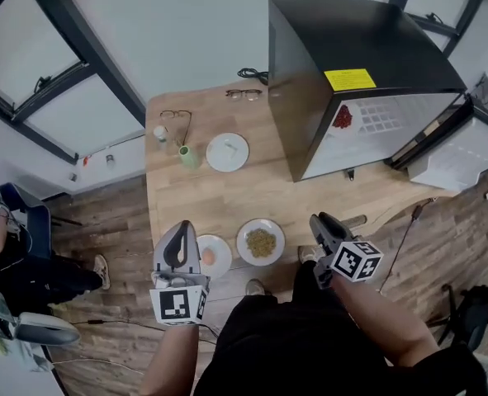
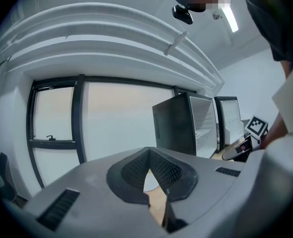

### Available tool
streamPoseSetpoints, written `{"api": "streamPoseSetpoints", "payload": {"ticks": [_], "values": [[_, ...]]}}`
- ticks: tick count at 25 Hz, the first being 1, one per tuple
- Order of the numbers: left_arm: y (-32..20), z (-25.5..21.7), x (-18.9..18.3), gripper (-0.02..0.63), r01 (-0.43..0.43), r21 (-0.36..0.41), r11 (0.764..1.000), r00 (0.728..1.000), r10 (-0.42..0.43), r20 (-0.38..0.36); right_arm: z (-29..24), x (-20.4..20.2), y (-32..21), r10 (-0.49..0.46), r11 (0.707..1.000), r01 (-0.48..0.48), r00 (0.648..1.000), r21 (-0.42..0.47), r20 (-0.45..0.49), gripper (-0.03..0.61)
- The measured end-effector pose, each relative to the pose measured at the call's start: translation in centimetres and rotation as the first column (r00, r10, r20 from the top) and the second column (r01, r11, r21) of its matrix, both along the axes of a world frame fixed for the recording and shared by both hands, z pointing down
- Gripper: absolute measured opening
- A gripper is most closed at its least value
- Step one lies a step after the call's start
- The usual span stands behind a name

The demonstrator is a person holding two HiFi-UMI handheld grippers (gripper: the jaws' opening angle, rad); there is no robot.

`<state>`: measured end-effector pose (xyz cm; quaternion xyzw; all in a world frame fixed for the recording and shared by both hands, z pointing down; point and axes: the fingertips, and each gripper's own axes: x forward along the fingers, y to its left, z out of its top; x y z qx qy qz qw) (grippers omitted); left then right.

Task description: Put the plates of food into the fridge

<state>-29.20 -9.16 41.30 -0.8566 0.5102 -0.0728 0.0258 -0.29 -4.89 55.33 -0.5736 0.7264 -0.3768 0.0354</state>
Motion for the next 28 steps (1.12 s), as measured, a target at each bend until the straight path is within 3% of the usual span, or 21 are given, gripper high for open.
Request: {"api": "streamPoseSetpoints", "payload": {"ticks": [4, 9, 13, 18, 26, 28], "values": [[2.0, 1.3, -0.8, 0.003, -0.045, -0.019, 0.999, 0.999, 0.045, 0.017, 5.5, -3.4, 3.6, 0.032, 0.994, -0.023, 0.996, -0.108, 0.083, 0.147], [3.7, 2.2, -1.9, 0.003, -0.08, -0.023, 0.997, 0.993, 0.081, 0.081, 9.7, -8.0, 6.8, -0.034, 0.99, 0.049, 0.993, -0.136, 0.112, 0.147], [4.7, 2.2, -2.4, 0.003, -0.087, -0.045, 0.995, 0.988, 0.092, 0.123, 13.6, -8.6, 7.7, 0.061, 0.972, -0.004, 0.97, -0.237, 0.234, 0.149], [5.4, 2.4, -3.6, 0.003, -0.062, -0.077, 0.995, 0.988, 0.072, 0.138, 17.4, -8.7, 8.4, 0.18, 0.939, -0.069, 0.933, -0.337, 0.31, 0.17], [5.4, 3.3, -4.8, 0.003, -0.047, -0.09, 0.995, 0.983, 0.062, 0.175, 18.9, -10.4, 7.0, 0.18, 0.939, -0.037, 0.899, -0.342, 0.398, 0.164], [5.5, 3.4, -4.9, 0.003, -0.043, -0.092, 0.995, 0.982, 0.059, 0.18, 18.6, -10.7, 6.4, 0.177, 0.944, -0.031, 0.889, -0.329, 0.423, 0.117]]}}
